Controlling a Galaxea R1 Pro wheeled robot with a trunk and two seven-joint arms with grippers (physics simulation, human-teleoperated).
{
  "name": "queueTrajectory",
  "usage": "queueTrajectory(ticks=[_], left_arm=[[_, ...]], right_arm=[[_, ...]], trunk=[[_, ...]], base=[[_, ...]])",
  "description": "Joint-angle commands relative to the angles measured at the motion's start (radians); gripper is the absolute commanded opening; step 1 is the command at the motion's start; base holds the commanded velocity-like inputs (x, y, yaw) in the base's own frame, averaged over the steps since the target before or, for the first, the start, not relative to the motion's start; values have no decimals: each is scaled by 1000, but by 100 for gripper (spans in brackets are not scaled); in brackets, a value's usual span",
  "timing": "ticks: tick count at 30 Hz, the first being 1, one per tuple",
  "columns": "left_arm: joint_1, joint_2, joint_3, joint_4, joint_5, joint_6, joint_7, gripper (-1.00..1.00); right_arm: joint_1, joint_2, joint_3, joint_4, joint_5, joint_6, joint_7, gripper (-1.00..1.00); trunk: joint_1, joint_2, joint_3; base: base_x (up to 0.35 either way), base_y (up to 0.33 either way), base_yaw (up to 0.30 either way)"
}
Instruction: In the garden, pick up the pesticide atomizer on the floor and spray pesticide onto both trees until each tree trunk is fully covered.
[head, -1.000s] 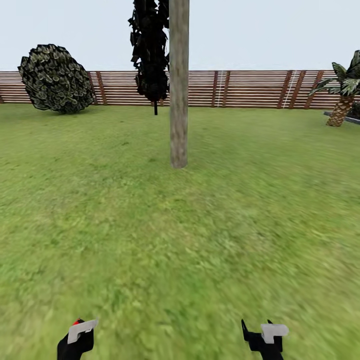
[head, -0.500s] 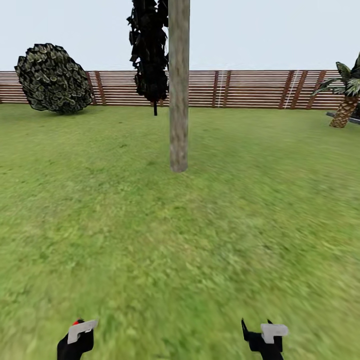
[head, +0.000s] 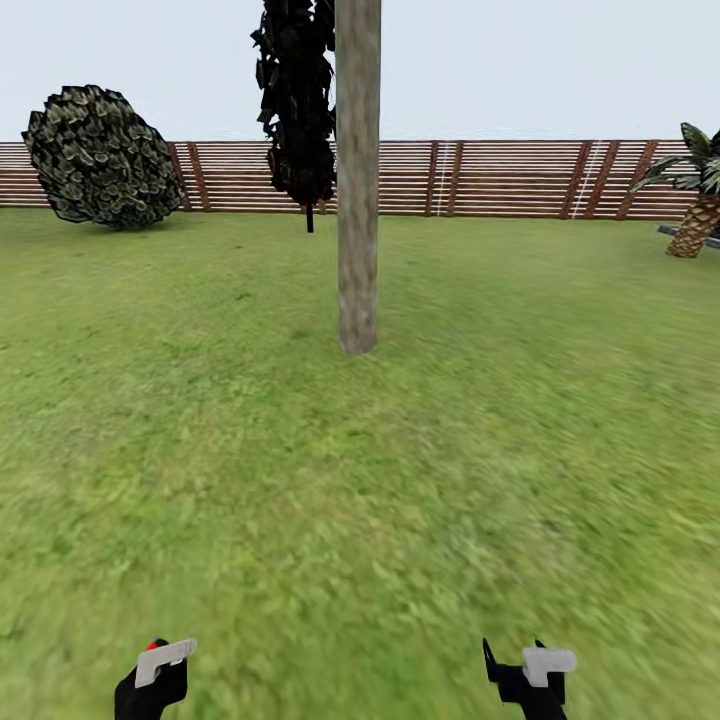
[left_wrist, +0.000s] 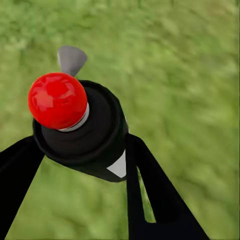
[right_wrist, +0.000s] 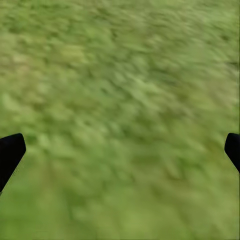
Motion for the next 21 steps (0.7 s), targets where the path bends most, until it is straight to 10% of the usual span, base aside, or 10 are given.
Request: queueTrajectory(ticks=[1,21], left_arm=[[0,0,-4,1,7,-3,2,-100],[0,0,-4,1,7,-3,2,-100]], right_arm=[[-1,0,1,0,-3,-3,0,100],[-1,0,1,1,-3,-3,0,100]], trunk=[[0,0,-1],[0,0,-1]], base=[[339,0,0],[339,0,0]])
